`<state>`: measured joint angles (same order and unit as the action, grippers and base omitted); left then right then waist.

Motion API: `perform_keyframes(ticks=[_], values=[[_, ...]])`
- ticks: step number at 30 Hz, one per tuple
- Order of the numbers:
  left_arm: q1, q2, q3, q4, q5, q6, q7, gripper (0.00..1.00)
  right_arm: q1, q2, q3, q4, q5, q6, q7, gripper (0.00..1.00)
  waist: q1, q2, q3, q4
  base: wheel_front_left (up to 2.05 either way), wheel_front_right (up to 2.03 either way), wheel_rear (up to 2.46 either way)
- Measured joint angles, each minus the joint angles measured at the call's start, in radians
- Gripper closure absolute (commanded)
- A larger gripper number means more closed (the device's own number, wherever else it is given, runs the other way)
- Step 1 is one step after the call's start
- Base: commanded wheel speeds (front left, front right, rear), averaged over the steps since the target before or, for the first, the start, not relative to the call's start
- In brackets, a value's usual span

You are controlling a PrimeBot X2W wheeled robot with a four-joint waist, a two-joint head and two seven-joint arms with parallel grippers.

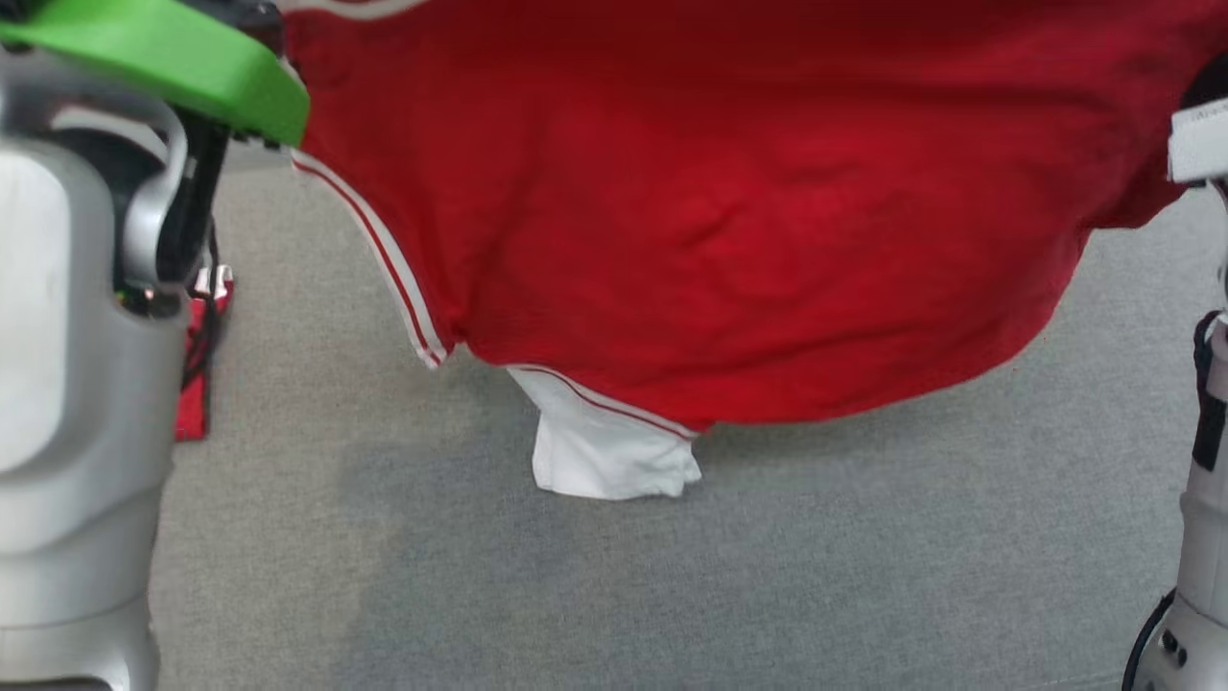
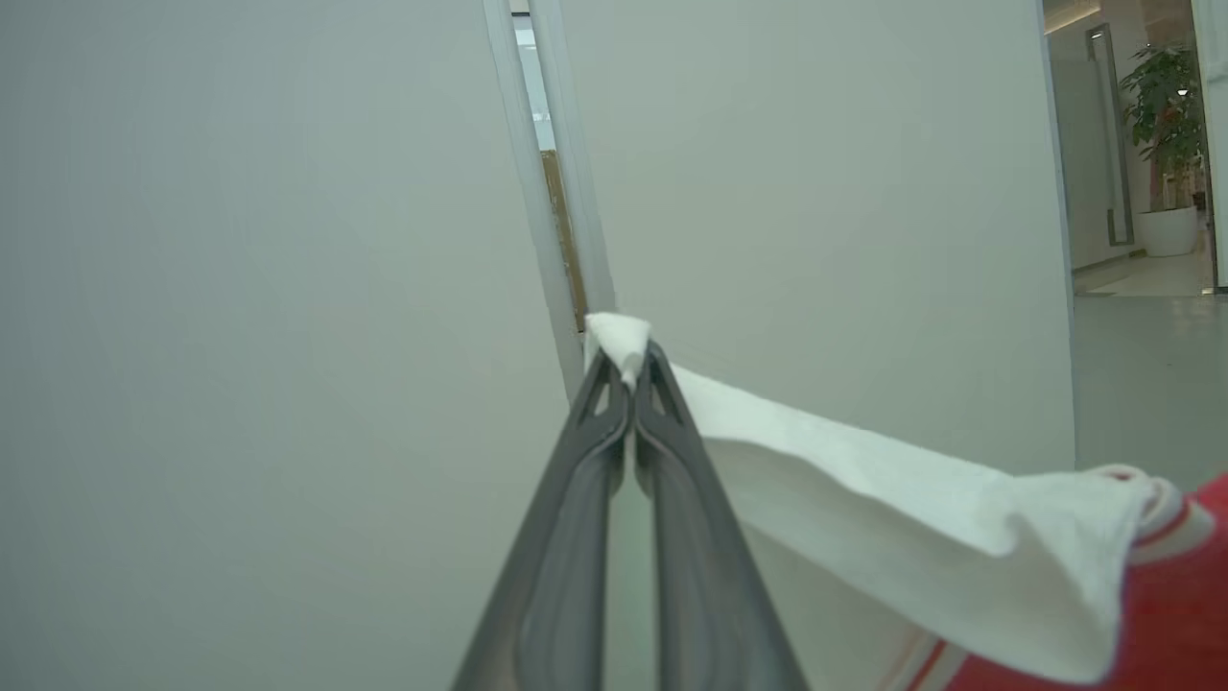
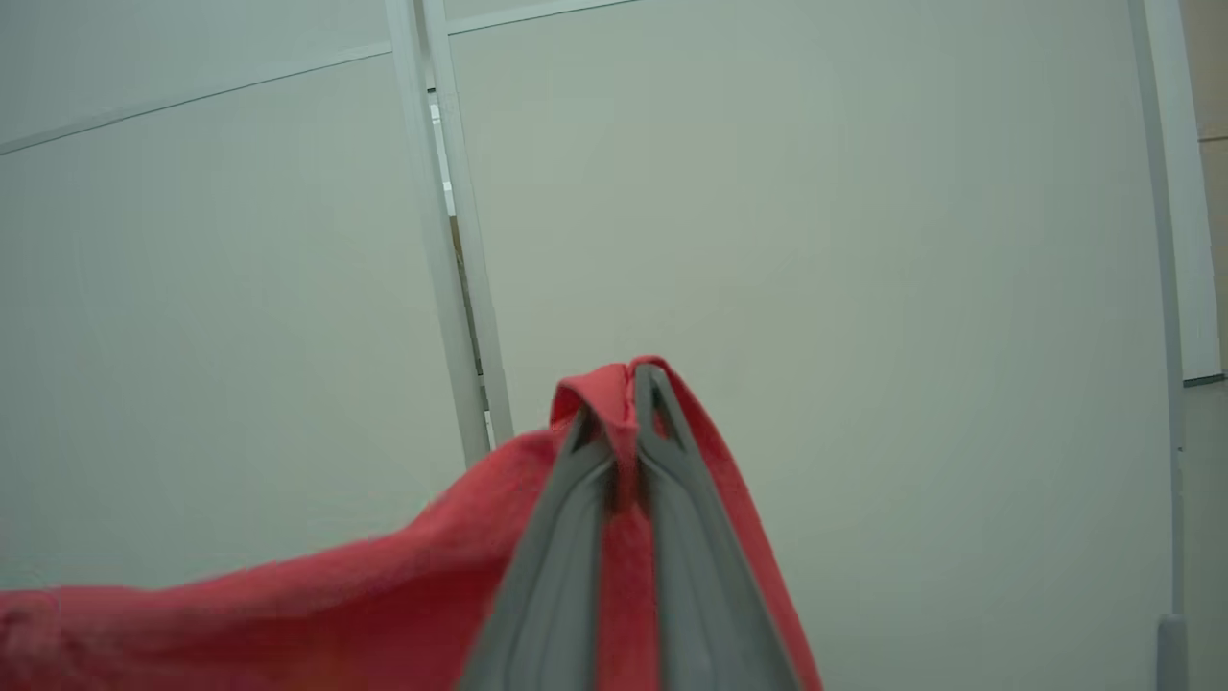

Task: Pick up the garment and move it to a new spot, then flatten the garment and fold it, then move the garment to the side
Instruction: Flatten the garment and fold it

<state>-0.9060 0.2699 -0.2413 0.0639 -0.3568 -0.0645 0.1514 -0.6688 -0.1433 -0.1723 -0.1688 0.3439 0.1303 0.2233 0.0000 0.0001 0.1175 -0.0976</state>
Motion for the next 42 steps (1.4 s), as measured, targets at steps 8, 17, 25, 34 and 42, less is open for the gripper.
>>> perform_keyframes(ticks=[8, 17, 25, 34, 42], values=[[-0.345, 0.032, -0.028, 0.283, 0.051, -0.040, -0.053, 1.00, -0.323, -0.074, 0.113, 0.323, -0.055, 0.000, -0.146, 1.00, 0.0000, 0.0000, 0.156, -0.017, 0.00, 0.00, 0.00], [-0.737, 0.027, -0.020, 0.641, 0.122, -0.017, -0.275, 1.00, -0.731, -0.091, 0.168, 0.727, -0.066, 0.001, -0.463, 1.00, 0.0002, 0.0000, 0.329, -0.026, 0.00, 0.00, 0.00], [-0.815, -0.033, -0.018, 0.780, 0.110, -0.028, -0.408, 1.00, -0.725, -0.087, 0.130, 0.777, -0.068, 0.001, -0.486, 1.00, 0.0002, 0.0000, 0.407, 0.002, 0.00, 0.00, 0.00], [-0.504, -0.063, -0.018, 0.692, 0.102, -0.050, -0.414, 1.00, -0.439, -0.071, 0.129, 0.840, -0.067, 0.001, -0.486, 1.00, 0.0002, 0.0000, 0.410, 0.060, 0.00, 0.00, 0.00], [-0.131, -0.054, 0.013, 0.593, 0.085, -0.058, -0.414, 1.00, -0.254, -0.081, 0.186, 0.914, 0.039, 0.001, -0.486, 1.00, 0.0000, 0.0000, 0.338, 0.080, 0.00, 0.00, 0.00]])
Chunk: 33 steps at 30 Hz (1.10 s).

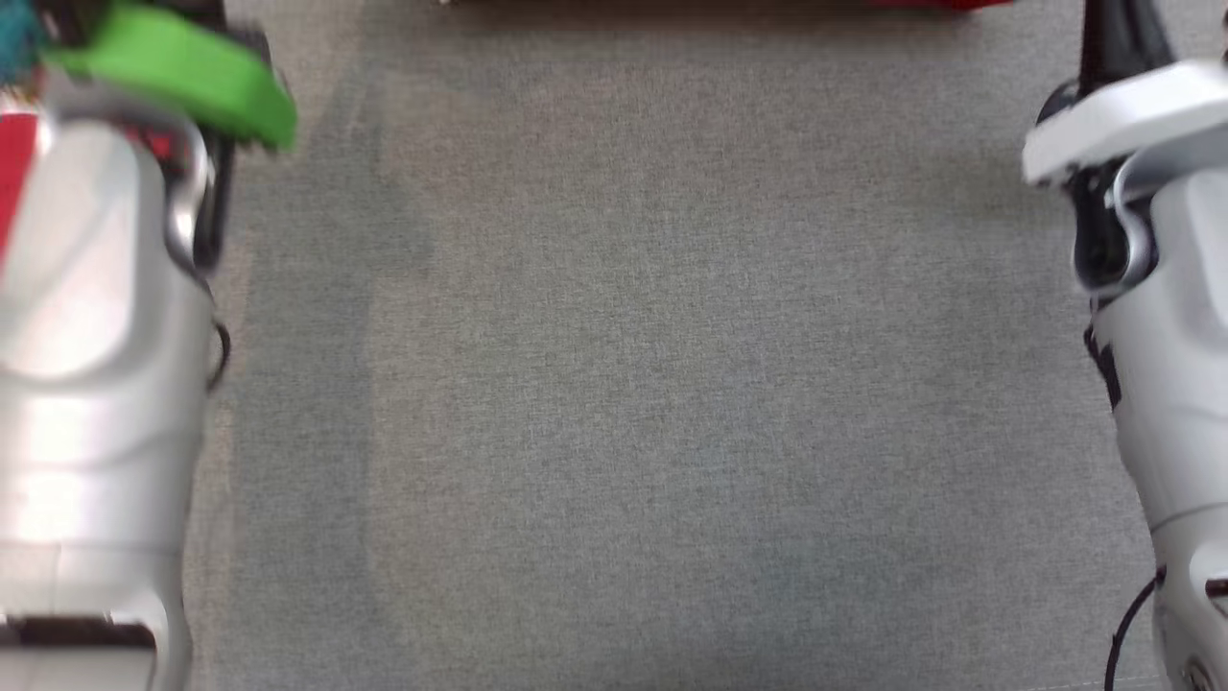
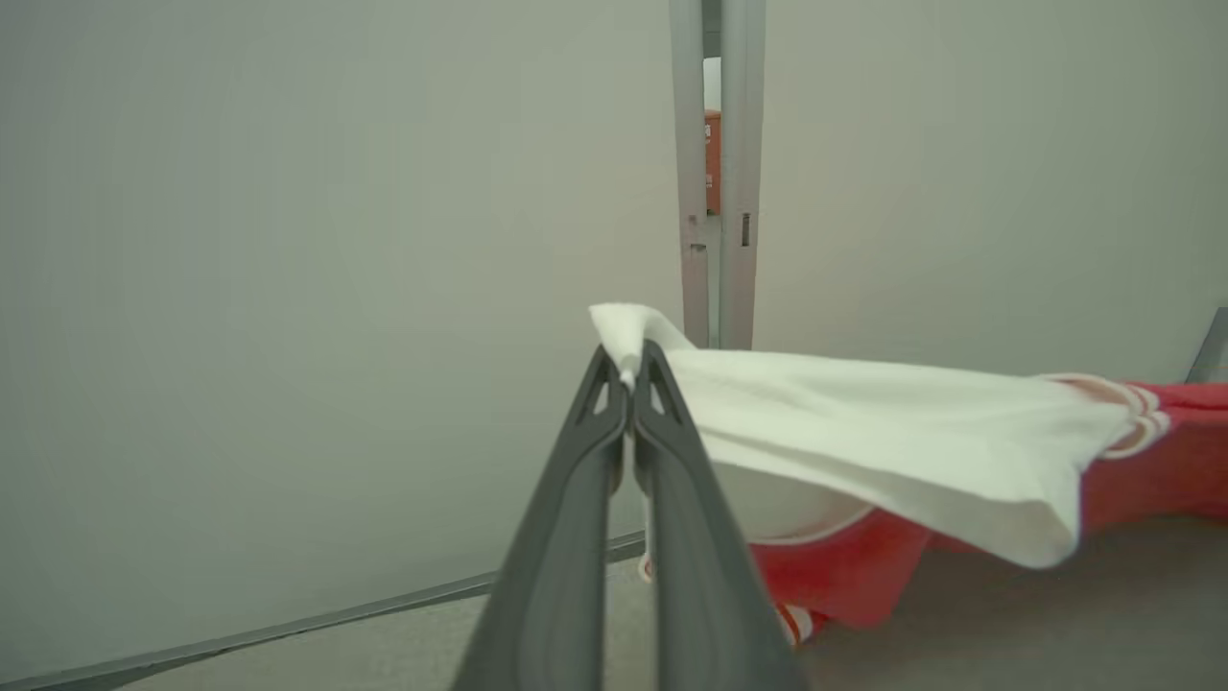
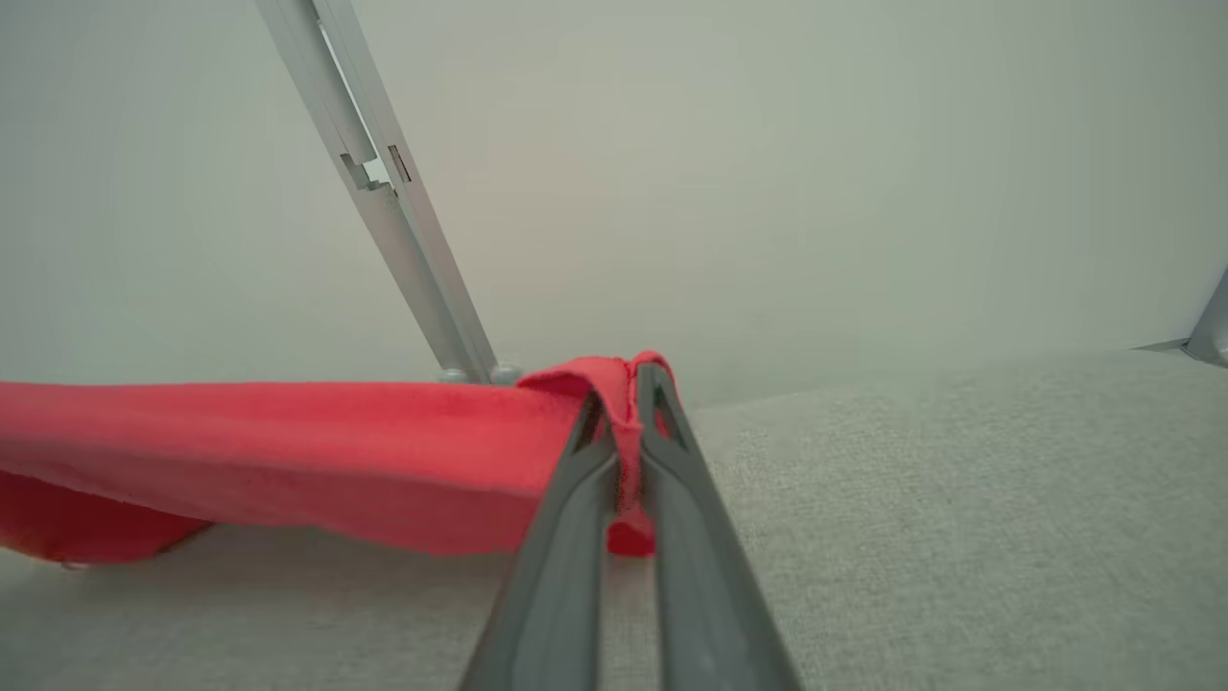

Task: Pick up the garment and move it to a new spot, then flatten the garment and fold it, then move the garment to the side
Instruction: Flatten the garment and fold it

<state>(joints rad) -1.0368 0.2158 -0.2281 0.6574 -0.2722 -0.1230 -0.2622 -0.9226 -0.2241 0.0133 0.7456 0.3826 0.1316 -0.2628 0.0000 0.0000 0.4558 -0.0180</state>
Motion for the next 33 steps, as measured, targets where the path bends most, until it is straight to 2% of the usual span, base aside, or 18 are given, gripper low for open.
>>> perform_keyframes(ticks=[12, 22, 33], values=[[0.380, 0.041, -0.041, -0.098, -0.018, -0.006, 0.000, 1.00, 0.181, -0.117, 0.314, 0.077, 0.288, 0.000, 0.015, 1.00, -0.0001, 0.0000, -0.166, 0.026, 0.00, 0.00, 0.00], [0.579, 0.087, -0.173, -0.174, -0.018, -0.008, 0.000, 1.00, 0.291, -0.232, 0.435, 0.097, 0.459, 0.000, 0.070, 1.00, -0.0001, 0.0000, -0.300, 0.048, 0.00, 0.00, 0.00], [0.749, 0.166, -0.346, -0.311, -0.093, -0.009, 0.065, 1.00, 0.408, -0.375, 0.541, 0.078, 0.552, 0.001, 0.178, 1.00, -0.0001, 0.0000, -0.395, 0.059, 0.00, 0.00, 0.00]])
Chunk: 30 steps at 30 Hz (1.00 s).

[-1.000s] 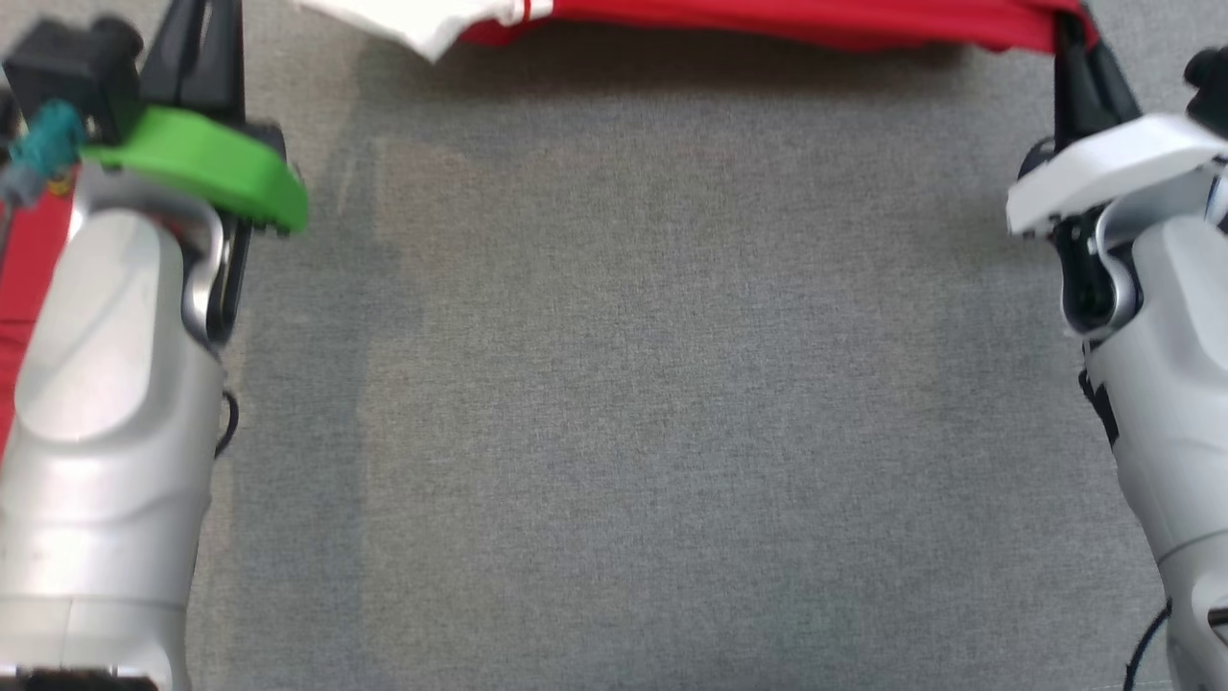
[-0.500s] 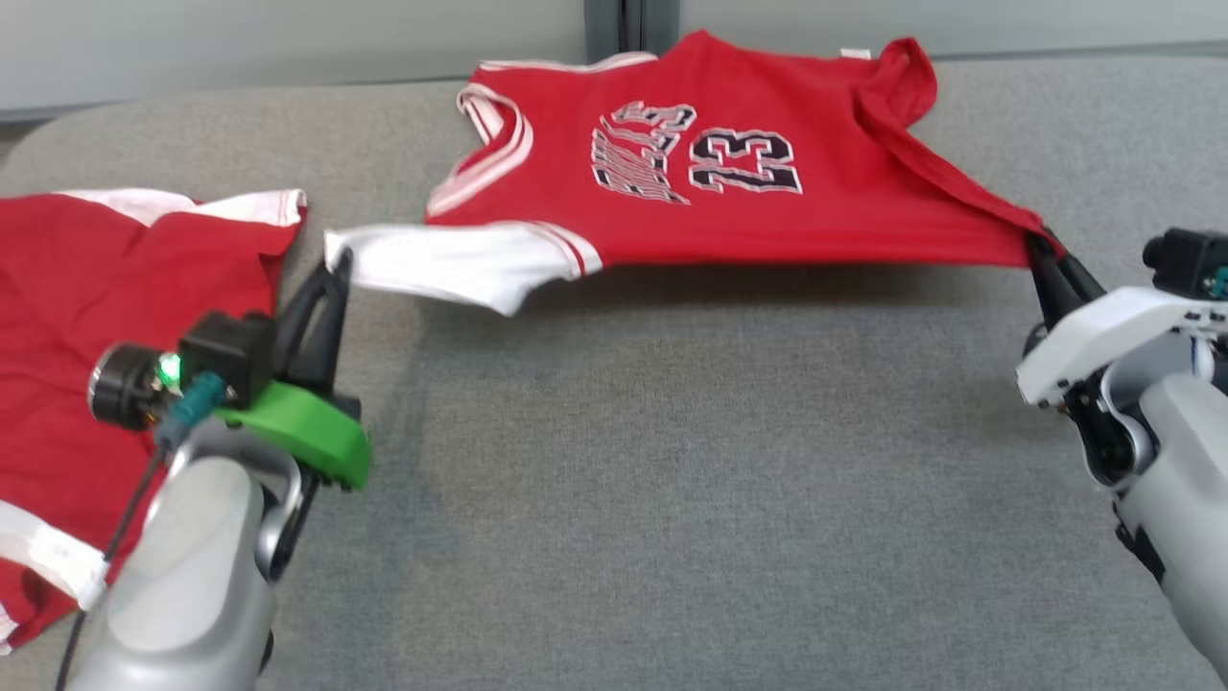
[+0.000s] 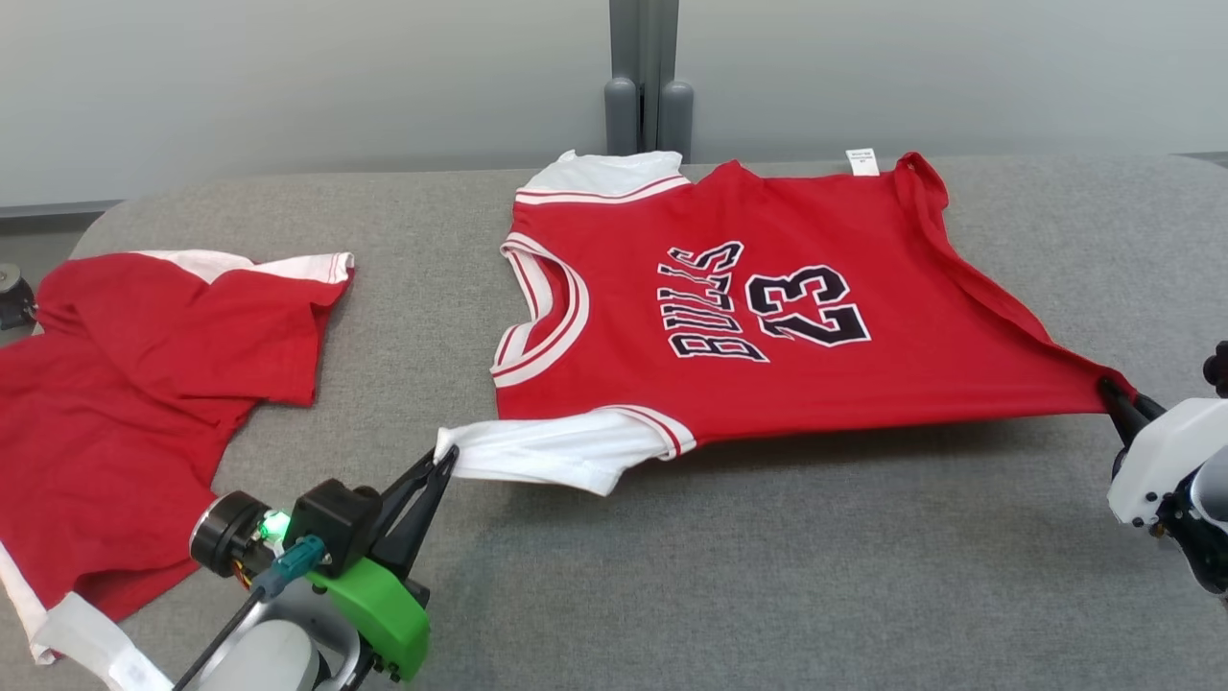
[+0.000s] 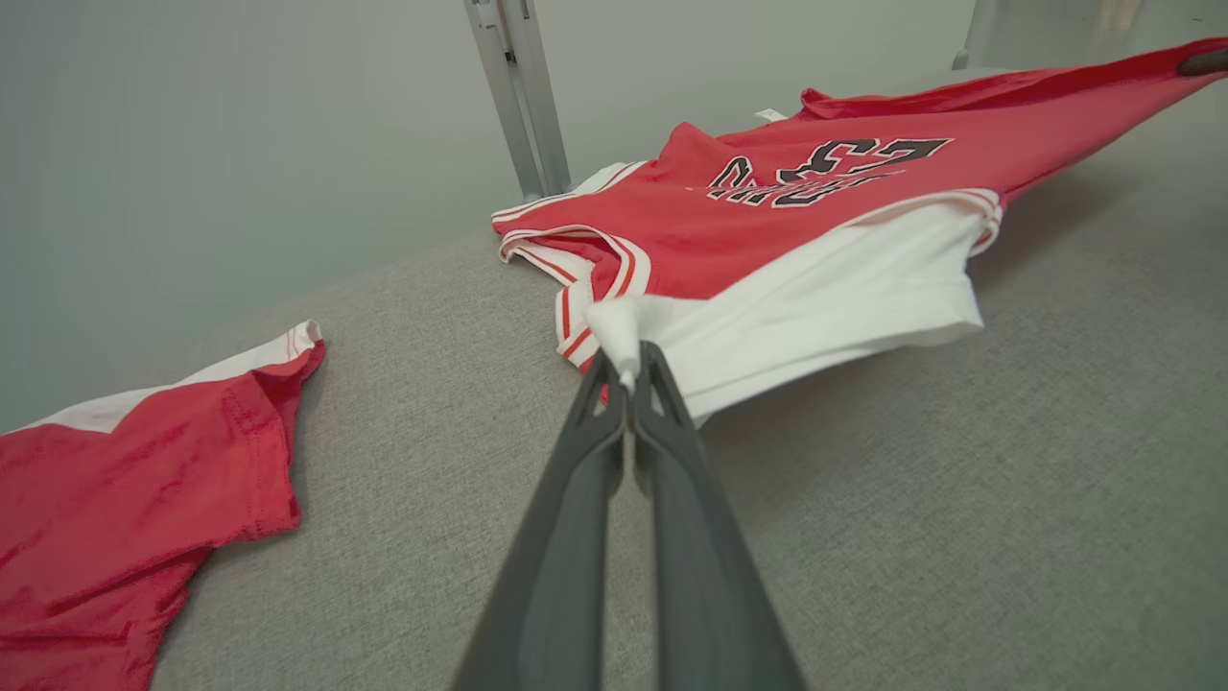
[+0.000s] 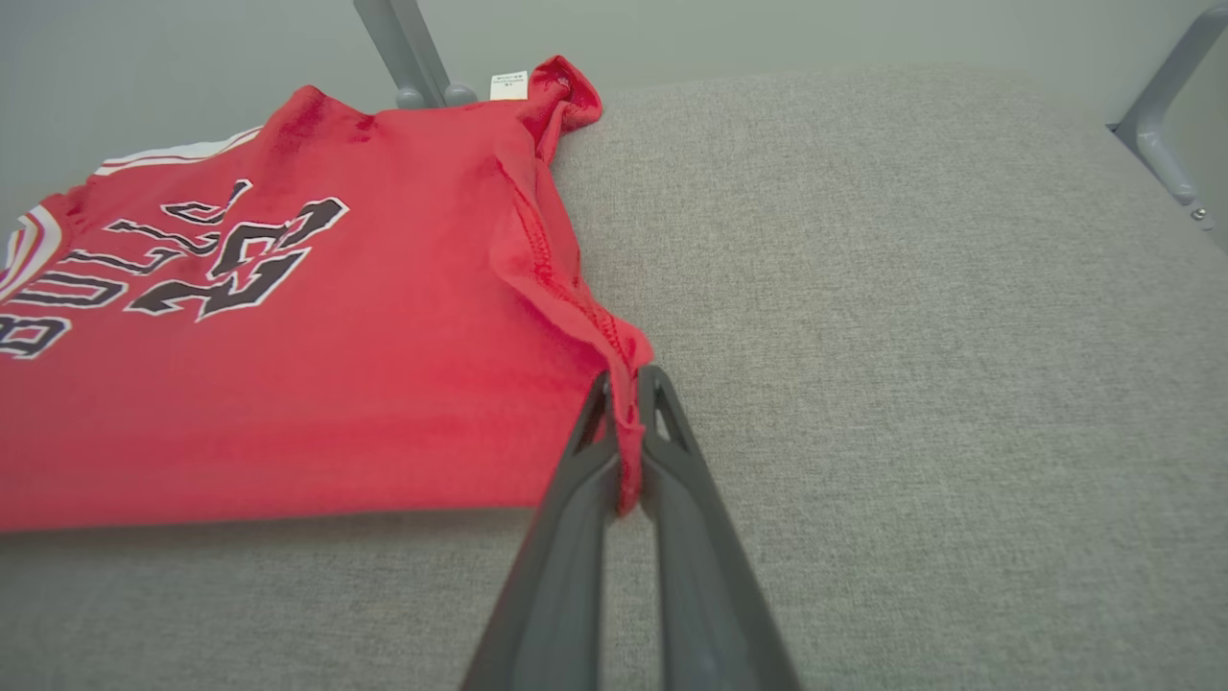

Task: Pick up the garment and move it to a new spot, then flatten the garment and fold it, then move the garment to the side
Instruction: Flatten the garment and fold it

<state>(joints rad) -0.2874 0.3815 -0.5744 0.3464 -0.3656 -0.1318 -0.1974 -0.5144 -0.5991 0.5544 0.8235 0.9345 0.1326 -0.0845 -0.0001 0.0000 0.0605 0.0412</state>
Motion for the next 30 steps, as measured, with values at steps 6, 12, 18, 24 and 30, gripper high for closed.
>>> perform_keyframes(ticks=[6, 12, 18, 24, 30], values=[[0.080, 0.054, -0.039, -0.101, -0.039, 0.000, 0.056, 1.00, 0.062, -0.082, 0.054, -0.086, 0.063, 0.000, 0.088, 1.00, 0.0000, 0.0000, -0.025, -0.010, 0.00, 0.00, 0.00], [0.174, 0.099, -0.054, -0.210, -0.068, 0.008, 0.107, 1.00, 0.130, -0.165, 0.091, -0.206, 0.135, 0.000, 0.149, 1.00, 0.0000, 0.0000, -0.048, -0.023, 0.00, 0.00, 0.00], [0.249, 0.141, -0.064, -0.320, -0.073, 0.046, 0.170, 1.00, 0.234, -0.239, 0.124, -0.362, 0.273, -0.001, 0.291, 1.00, 0.0000, 0.0000, -0.065, -0.039, 0.00, 0.00, 0.00], [0.247, 0.163, -0.051, -0.364, -0.066, 0.066, 0.189, 1.00, 0.240, -0.294, 0.127, -0.434, 0.281, -0.001, 0.360, 1.00, 0.0000, 0.0000, -0.040, -0.047, 0.00, 0.00, 0.00], [0.150, 0.164, -0.046, -0.349, -0.046, 0.063, 0.216, 1.00, 0.178, -0.287, 0.114, -0.423, 0.256, -0.001, 0.436, 1.00, 0.0000, 0.0000, -0.007, -0.053, 0.00, 0.00, 0.00]])
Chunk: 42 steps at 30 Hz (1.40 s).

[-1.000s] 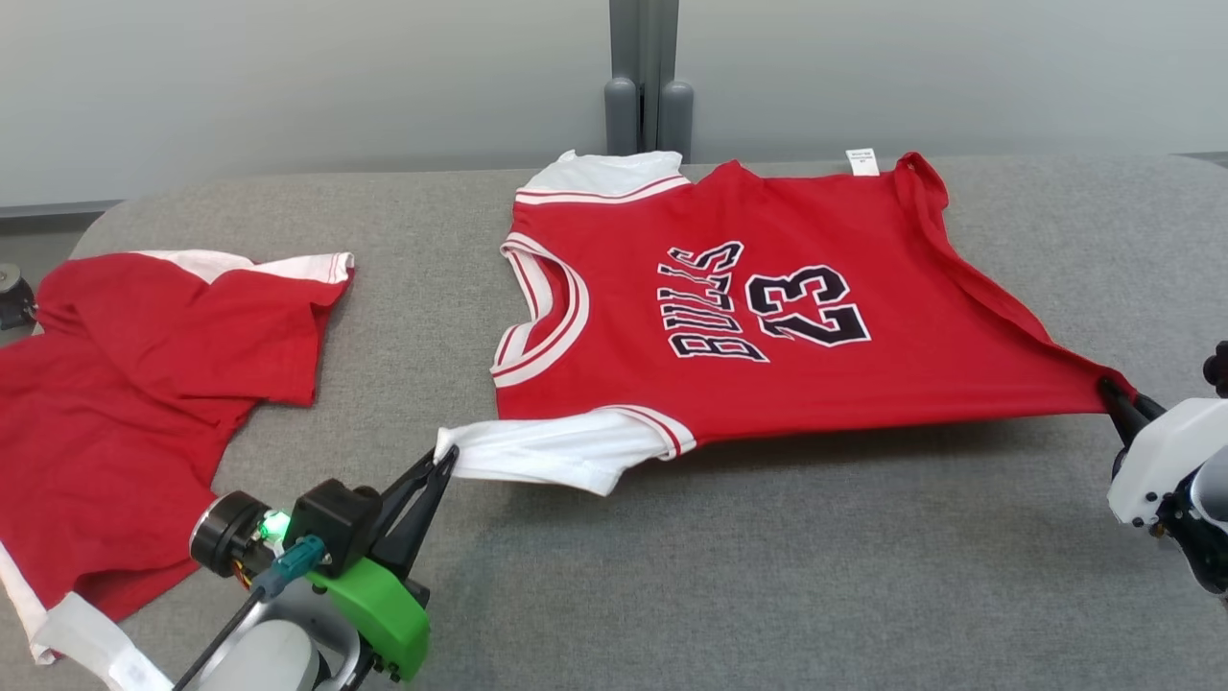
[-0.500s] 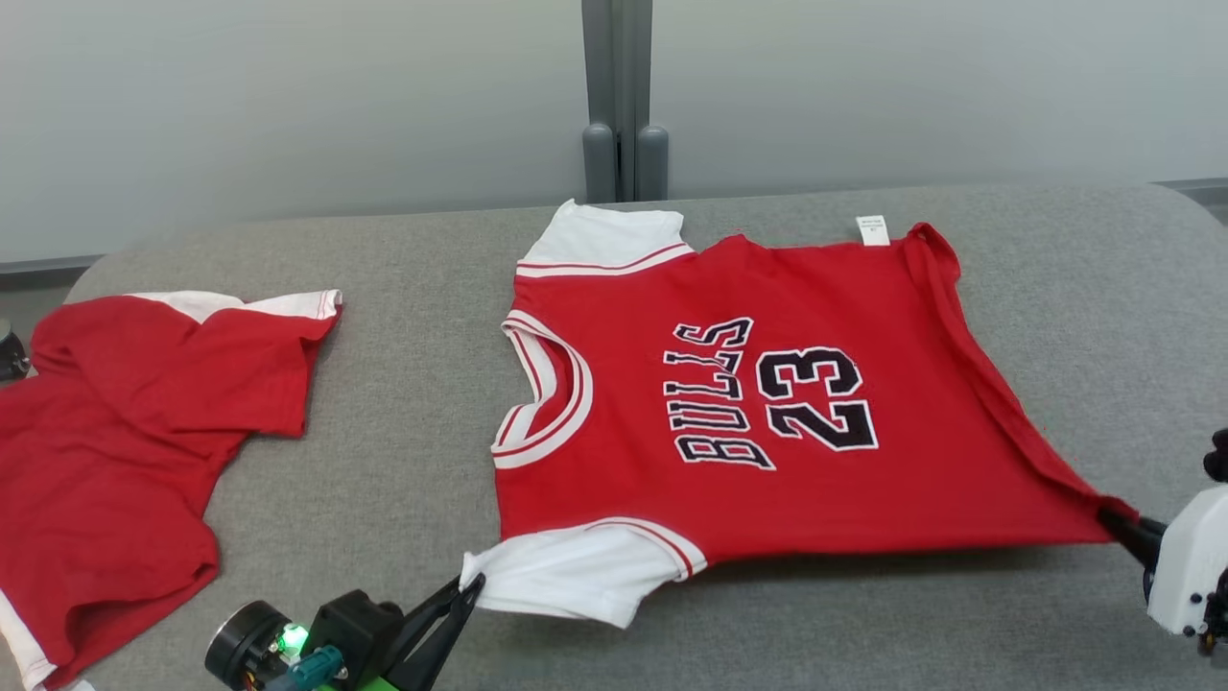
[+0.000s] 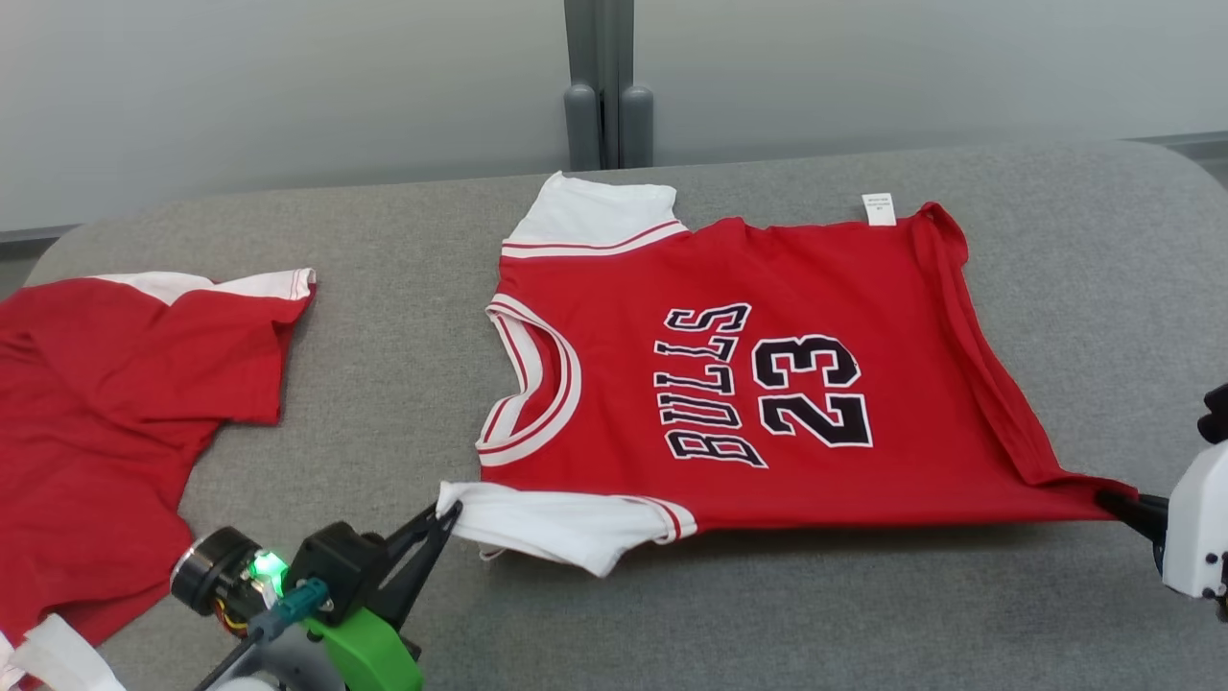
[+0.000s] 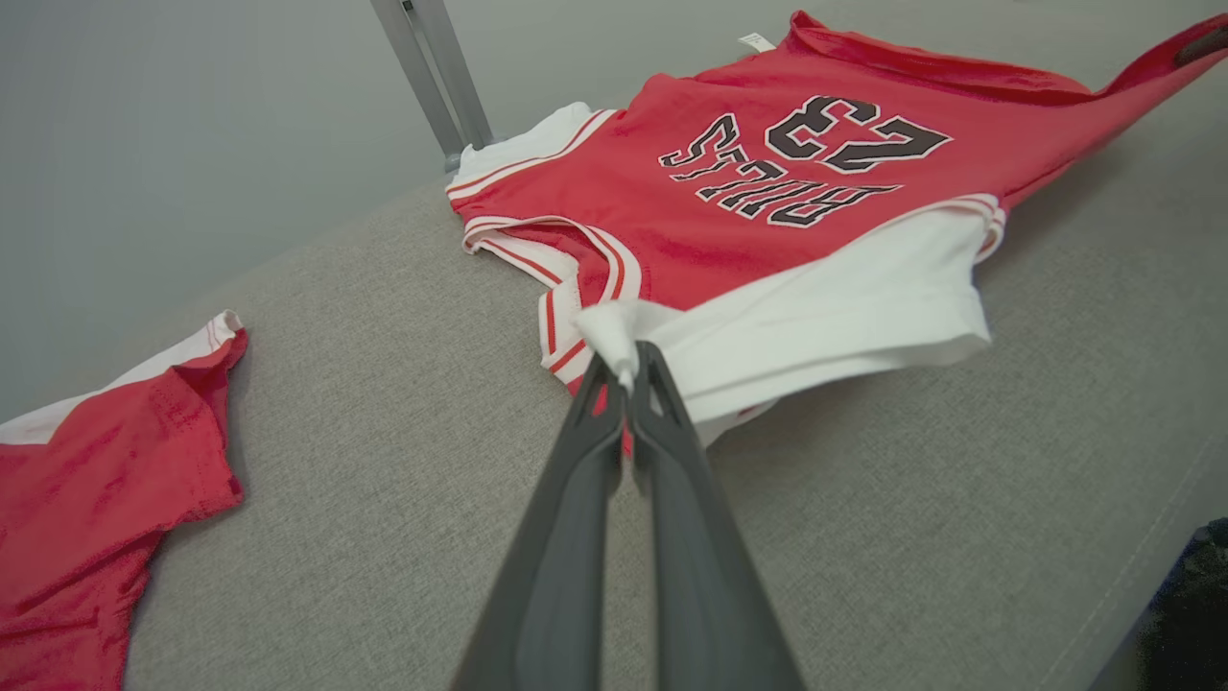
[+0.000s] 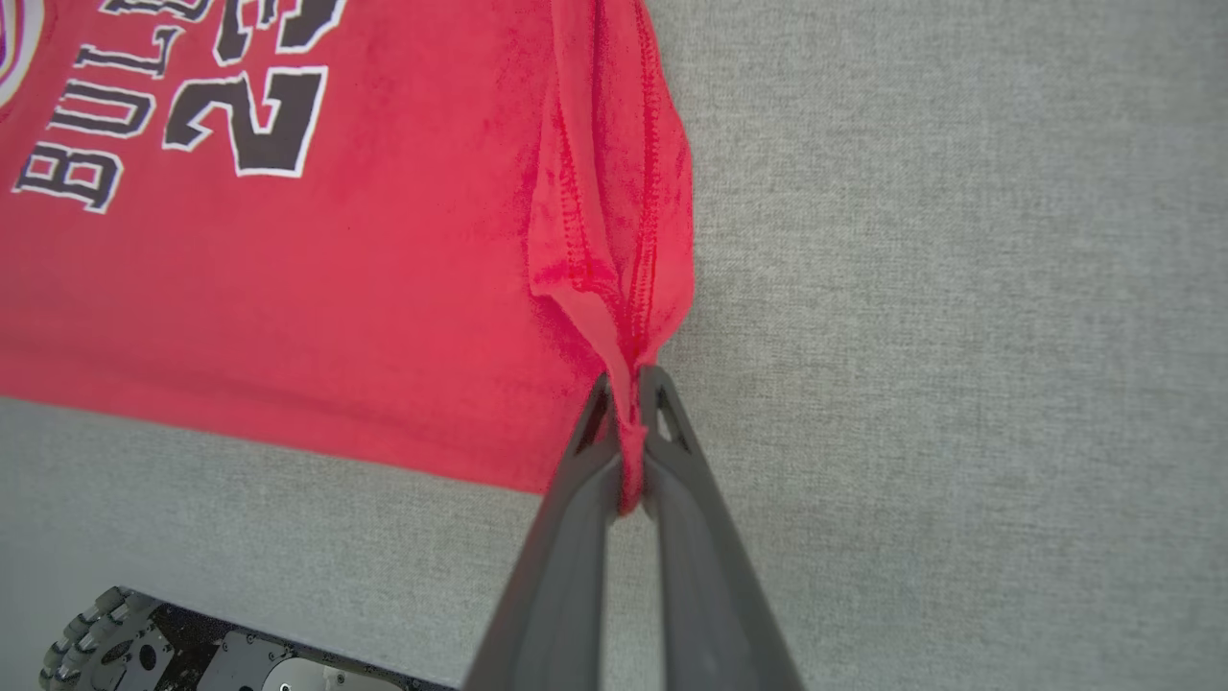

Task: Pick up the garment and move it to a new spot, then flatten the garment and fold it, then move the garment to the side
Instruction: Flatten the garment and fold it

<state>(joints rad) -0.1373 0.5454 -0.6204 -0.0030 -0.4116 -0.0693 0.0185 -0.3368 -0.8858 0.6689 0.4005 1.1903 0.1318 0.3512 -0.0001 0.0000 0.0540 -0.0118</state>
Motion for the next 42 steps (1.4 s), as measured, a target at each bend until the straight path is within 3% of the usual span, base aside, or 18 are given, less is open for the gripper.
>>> perform_keyframes(ticks=[13, 23, 24, 25, 26, 34, 42], values=[[-0.256, -0.029, -0.033, 0.179, 0.063, -0.036, 0.009, 1.00, -0.226, 0.093, -0.057, 0.106, -0.105, 0.000, 0.111, 1.00, 0.0000, 0.0000, 0.137, -0.014, 0.00, 0.00, 0.00], [-0.390, -0.093, -0.089, 0.340, 0.095, -0.050, -0.055, 1.00, -0.319, 0.172, -0.081, 0.186, -0.176, 0.000, 0.099, 1.00, 0.0001, 0.0000, 0.214, -0.020, 0.00, 0.00, 0.00], [-0.397, -0.097, -0.091, 0.351, 0.095, -0.051, -0.059, 0.98, -0.322, 0.176, -0.082, 0.188, -0.180, 0.000, 0.095, 1.00, 0.0001, 0.0000, 0.216, -0.019, 0.00, 0.00, 0.00], [-0.405, -0.102, -0.091, 0.365, 0.095, -0.050, -0.065, 0.63, -0.326, 0.179, -0.085, 0.193, -0.191, 0.000, 0.080, 1.00, 0.0001, 0.0000, 0.218, -0.018, 0.00, 0.00, 0.00], [-0.413, -0.108, -0.091, 0.379, 0.097, -0.044, -0.070, 0.00, -0.332, 0.183, -0.093, 0.202, -0.201, 0.000, 0.063, 0.00, 0.0001, 0.0000, 0.220, -0.016, 0.00, 0.00, 0.00], [-0.438, -0.160, -0.061, 0.456, 0.085, 0.007, -0.140, 0.00, -0.364, 0.220, -0.142, 0.253, -0.243, 0.000, -0.073, 0.00, 0.0001, 0.0000, 0.220, -0.005, 0.00, 0.00, 0.00], [-0.373, -0.293, 0.076, 0.472, -0.032, 0.137, -0.269, 0.00, -0.299, 0.237, -0.203, 0.192, -0.286, 0.000, -0.422, 0.00, 0.0001, 0.0000, 0.174, 0.004, 0.00, 0.00, 0.00]])
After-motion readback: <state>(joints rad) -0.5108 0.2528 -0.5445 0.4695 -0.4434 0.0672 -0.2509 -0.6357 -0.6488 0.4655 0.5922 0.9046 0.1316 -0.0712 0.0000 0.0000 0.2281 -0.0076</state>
